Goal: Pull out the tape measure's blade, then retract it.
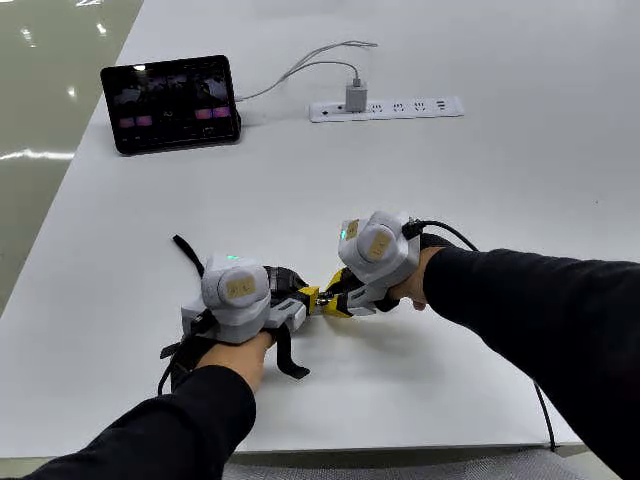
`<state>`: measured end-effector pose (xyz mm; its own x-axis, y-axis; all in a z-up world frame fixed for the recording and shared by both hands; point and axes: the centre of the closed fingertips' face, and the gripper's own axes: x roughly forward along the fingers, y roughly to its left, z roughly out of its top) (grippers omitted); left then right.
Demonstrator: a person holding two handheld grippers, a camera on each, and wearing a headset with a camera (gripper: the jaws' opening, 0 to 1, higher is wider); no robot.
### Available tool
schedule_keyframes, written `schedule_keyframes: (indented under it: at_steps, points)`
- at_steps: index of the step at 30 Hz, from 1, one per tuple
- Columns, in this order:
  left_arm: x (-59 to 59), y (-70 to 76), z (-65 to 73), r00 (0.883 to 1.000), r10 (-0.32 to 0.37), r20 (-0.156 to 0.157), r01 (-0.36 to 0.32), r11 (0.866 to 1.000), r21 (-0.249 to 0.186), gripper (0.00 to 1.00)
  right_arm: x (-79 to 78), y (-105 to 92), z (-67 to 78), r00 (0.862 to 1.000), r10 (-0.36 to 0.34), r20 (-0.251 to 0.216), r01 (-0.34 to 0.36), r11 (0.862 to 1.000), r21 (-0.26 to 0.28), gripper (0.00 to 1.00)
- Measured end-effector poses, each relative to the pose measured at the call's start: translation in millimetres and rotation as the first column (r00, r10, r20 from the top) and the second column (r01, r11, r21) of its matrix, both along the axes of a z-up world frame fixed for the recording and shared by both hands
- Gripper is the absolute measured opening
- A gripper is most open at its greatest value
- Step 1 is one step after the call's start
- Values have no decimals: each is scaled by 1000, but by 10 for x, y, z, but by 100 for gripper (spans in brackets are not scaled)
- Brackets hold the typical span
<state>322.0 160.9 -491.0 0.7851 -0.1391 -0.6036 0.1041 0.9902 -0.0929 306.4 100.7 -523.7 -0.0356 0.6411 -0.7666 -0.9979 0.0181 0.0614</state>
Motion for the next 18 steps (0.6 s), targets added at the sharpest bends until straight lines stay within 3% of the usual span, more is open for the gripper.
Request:
schedule_keyframes:
  at_steps: [18]
  points:
    - [1, 3, 6, 1000, -1, -1, 1, 1000, -3, 62, -16, 86, 9, 1000, -2, -2, 2, 1000, 16, 11]
